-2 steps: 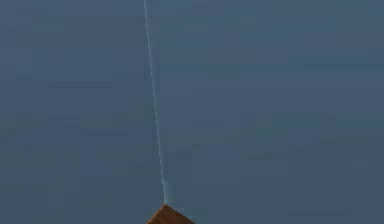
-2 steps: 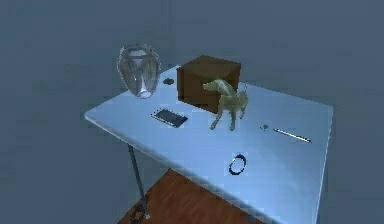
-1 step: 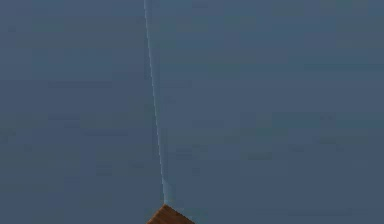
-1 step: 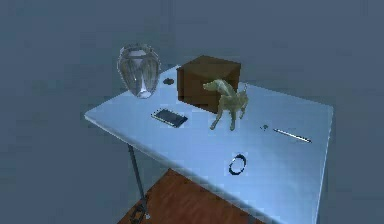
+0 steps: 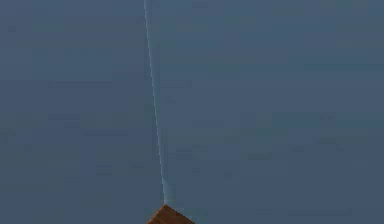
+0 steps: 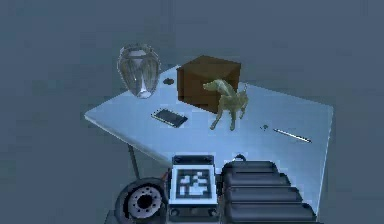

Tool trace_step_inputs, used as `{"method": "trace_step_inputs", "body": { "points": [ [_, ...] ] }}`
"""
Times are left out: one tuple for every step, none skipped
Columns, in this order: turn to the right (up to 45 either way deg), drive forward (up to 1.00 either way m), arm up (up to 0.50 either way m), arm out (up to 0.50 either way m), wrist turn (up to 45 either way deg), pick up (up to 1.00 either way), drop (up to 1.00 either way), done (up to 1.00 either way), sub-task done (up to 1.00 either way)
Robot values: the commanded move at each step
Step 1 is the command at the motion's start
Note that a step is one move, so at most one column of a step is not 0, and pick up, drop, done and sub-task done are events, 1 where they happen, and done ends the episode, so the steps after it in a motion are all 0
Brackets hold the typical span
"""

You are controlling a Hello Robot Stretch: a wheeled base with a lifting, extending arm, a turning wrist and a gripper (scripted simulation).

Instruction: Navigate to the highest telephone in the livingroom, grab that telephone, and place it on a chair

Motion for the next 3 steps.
{"method": "trace_step_inputs", "body": {
  "points": [
    [0.0,0.00,0.00,0.32,0.0,0.00,0.00,0.00,0.00],
    [0.0,0.00,0.00,0.00,45.0,0.00,0.00,0.00,0.00],
    [0.0,0.00,0.00,0.00,45.0,0.00,0.00,0.00,0.00]
  ]
}}
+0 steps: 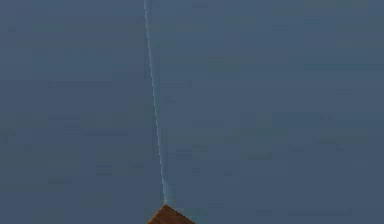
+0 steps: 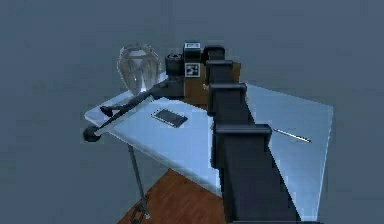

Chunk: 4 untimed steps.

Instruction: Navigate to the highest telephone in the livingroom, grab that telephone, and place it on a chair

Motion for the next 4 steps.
{"method": "trace_step_inputs", "body": {
  "points": [
    [0.0,0.00,0.00,0.00,45.0,0.00,0.00,0.00,0.00],
    [0.0,0.00,0.00,0.00,36.0,0.00,0.00,0.00,0.00],
    [0.0,0.00,-0.16,0.00,0.0,0.00,0.00,0.00,0.00],
    [0.0,0.00,0.00,0.00,0.0,1.00,0.00,0.00,0.00]
  ]
}}
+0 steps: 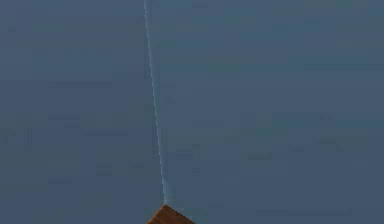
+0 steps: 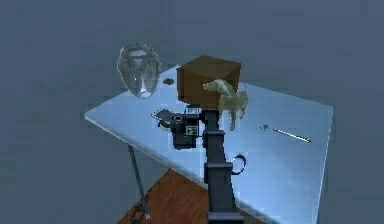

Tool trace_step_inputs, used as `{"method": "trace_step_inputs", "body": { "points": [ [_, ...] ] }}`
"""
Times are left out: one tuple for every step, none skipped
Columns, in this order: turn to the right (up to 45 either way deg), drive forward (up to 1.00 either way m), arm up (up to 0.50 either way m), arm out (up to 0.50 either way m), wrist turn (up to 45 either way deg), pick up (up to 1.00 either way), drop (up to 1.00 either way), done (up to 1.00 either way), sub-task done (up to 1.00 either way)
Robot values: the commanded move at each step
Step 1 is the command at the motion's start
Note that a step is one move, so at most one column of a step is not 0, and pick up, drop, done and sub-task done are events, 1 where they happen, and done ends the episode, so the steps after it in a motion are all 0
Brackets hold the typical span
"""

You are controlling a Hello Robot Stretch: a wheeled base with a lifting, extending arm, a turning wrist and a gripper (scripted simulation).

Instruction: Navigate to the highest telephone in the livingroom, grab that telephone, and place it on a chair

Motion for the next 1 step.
{"method": "trace_step_inputs", "body": {
  "points": [
    [0.0,0.00,0.10,0.00,0.0,0.00,0.00,0.00,0.00]
  ]
}}
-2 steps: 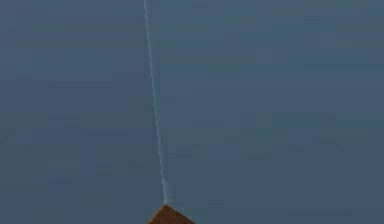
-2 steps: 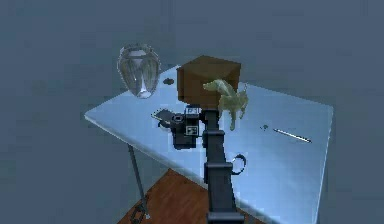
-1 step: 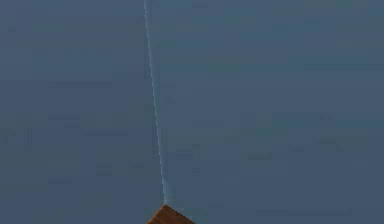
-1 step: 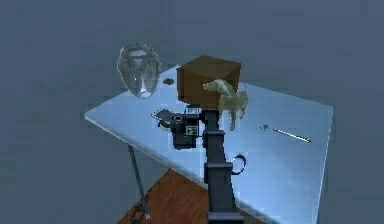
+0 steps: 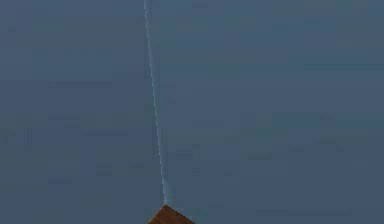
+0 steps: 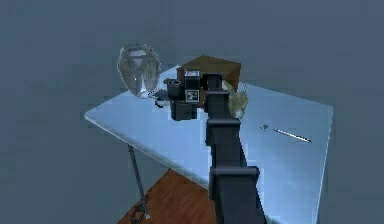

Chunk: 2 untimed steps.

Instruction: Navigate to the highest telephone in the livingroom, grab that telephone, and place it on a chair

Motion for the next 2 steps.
{"method": "trace_step_inputs", "body": {
  "points": [
    [0.0,0.00,0.06,0.00,0.0,0.00,0.00,0.00,0.00],
    [0.0,0.00,0.00,0.00,-45.0,0.00,0.00,0.00,0.00]
  ]
}}
